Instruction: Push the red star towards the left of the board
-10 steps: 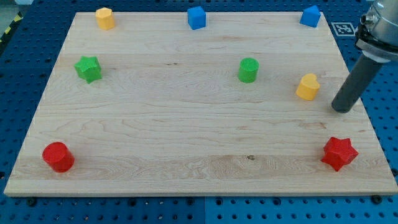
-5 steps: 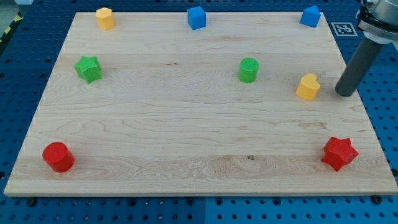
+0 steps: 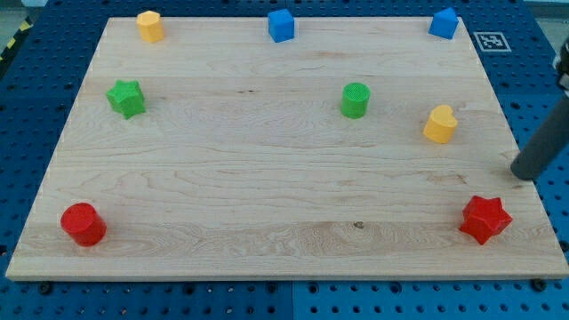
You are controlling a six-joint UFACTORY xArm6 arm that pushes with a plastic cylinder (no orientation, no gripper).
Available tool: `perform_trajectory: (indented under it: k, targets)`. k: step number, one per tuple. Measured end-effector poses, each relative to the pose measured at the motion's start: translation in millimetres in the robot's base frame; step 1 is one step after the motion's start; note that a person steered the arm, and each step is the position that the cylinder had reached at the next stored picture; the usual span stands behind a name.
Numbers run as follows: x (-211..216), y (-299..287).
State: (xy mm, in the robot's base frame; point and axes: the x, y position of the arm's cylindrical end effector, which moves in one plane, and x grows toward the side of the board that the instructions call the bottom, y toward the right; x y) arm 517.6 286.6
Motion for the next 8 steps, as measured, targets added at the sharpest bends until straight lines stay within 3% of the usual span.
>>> perform_trajectory:
  k: [1,8]
  targets:
    - [34,-16]
    - [64,-83]
